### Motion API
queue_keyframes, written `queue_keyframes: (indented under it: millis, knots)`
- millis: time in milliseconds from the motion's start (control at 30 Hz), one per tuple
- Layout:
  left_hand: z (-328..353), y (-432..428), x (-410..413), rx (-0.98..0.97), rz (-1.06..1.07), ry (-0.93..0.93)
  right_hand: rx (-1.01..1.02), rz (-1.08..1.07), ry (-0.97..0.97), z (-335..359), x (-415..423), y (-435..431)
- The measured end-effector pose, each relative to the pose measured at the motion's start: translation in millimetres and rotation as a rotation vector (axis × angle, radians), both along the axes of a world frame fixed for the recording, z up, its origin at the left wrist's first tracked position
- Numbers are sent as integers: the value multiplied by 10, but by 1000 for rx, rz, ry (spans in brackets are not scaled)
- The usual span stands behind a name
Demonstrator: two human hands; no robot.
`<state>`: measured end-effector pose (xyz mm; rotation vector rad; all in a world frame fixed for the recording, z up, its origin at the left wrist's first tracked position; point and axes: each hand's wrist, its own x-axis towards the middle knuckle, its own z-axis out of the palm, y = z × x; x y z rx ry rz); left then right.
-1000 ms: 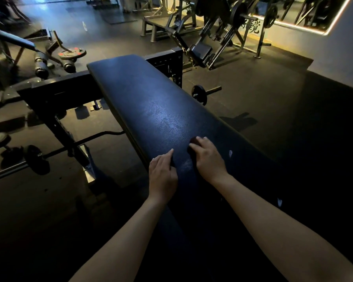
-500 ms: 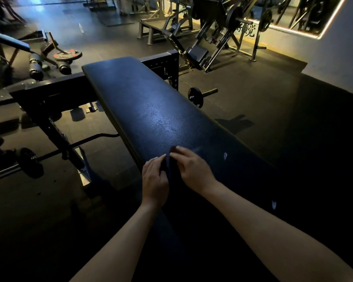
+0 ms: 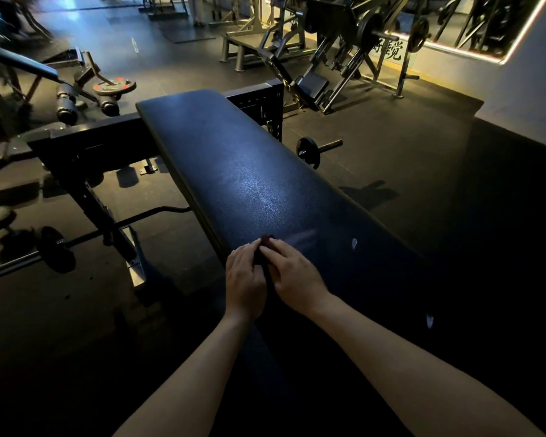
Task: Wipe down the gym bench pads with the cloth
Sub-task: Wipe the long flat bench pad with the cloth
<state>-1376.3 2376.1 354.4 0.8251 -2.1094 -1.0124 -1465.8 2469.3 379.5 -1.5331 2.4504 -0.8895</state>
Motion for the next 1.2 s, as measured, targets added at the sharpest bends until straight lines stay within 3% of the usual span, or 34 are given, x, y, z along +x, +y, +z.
queue_keyframes:
  millis: [100,233,333,433,633,833,1033,1133,1200]
  knots:
    - [-14,0,-5,-44,1,-16,3,-92,84,-10,-352,70]
    - [8,13,1,-37,6,-4,75,-332,18,-2,-522,96]
    - [6,16,11,-59,64,13,31,-269,-24,12,-258,22]
    - [-17,68,79,36,153,3,-9,-132,-57,29,120,-47]
    - [-75,55,435,106,9,49,3,91,-36,7,221,-12]
    - [-22,-31,533,84,-81,-73,-1,-272,-31,37,-51,-25]
    - [71,-98,625,266,-97,-32,-32,-21,-106,87,445,-314]
    - [57,-68,699,161,-98,-70,0,121,-100,113,376,-319]
    - [29,-74,709,92,-132,-100,10,63,-83,85,187,-306]
